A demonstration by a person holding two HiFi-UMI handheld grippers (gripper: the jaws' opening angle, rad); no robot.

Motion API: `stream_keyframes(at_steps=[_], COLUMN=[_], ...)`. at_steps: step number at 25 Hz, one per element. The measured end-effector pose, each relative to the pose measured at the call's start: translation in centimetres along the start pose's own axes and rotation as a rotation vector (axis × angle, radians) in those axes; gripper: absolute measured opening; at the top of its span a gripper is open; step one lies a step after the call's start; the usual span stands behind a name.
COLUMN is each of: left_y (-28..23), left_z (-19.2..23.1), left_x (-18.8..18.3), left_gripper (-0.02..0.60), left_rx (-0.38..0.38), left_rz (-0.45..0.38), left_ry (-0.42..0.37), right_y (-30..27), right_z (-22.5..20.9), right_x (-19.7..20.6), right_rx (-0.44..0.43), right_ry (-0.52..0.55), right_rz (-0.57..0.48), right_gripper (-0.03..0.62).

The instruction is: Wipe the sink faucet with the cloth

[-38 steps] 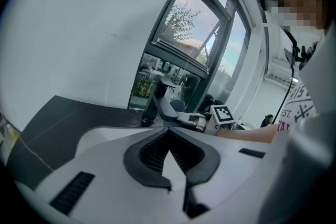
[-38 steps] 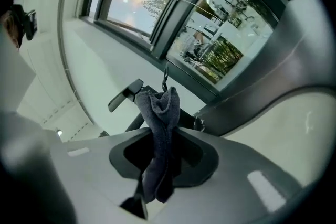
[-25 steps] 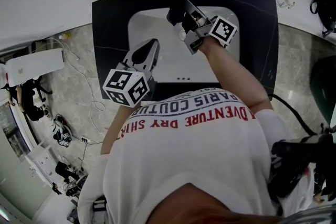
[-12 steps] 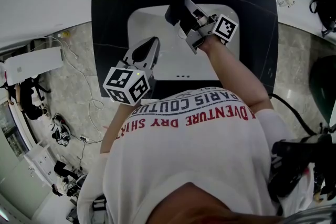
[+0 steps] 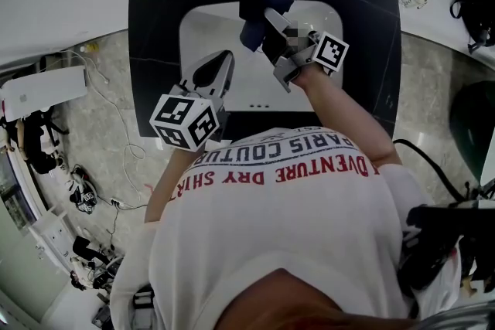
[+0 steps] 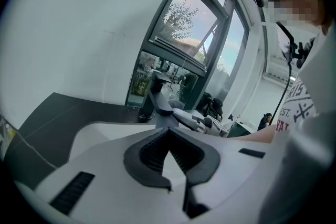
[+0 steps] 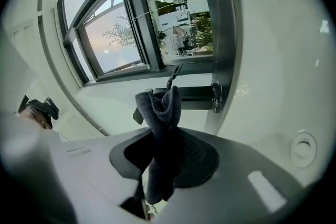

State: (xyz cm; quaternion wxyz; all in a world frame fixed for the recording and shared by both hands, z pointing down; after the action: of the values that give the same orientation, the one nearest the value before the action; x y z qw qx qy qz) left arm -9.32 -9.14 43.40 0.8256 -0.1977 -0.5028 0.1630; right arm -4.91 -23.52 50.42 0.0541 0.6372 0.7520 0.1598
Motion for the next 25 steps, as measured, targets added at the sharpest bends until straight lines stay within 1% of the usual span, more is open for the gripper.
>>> stream_keyframes(at_steps=[8, 10, 13, 16, 19, 23, 25], left_y=[1.2, 1.0, 0.5, 0.5, 0.4, 0.3, 0.2], left_z=[-1.7, -1.5, -0.4, -0.6, -0.5, 1.8, 2.1], left_x=[-0.2, -0.2, 0.1, 0.4, 0.2, -1.0, -1.1], left_gripper=[0.002, 0.002, 0.002, 0.002, 0.002, 0.002, 0.002], left_rx=[-0.004, -0.008, -0.015, -0.019, -0.019, -0.025, -0.021], left_rz=[-0.005, -0.006, -0.001, 0.008, 0.014, 0.024, 0.029], left_ry=[0.004, 0.005, 0.006, 0.004, 0.005, -0.006, -0.012], right_y=[1.1, 1.0, 0.7, 1.1, 0.5, -3.3, -4.2], right_z=[2.2, 1.8, 0.3, 0.0, 0.1, -0.8, -0.9], right_x=[1.1, 0.8, -0.1, -1.6, -2.6, -3.1, -3.2], right_rx=[-0.009, 0.002, 0.064, 0.1, 0.098, 0.092, 0.088], right_ry=[-0.009, 0.025, 0.146, 0.217, 0.237, 0.231, 0.225], right_rz=[0.035, 0.049, 0.061, 0.034, 0.007, -0.025, -0.033], right_gripper=[0.075, 0.075, 0.076, 0.075, 0.076, 0.076, 0.075])
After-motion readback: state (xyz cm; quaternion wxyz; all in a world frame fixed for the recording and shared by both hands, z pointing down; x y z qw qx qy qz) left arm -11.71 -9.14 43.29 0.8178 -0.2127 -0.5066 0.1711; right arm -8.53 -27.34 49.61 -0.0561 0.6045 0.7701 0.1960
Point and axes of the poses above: the fingertips, and each gripper's own axes: y backward along the fingers, z to its left, x out of its underside, the point moved 3 cm from there along y, backward along the fingers, and after that the axes turned 4 degrees about y, right-handed, at the moved point
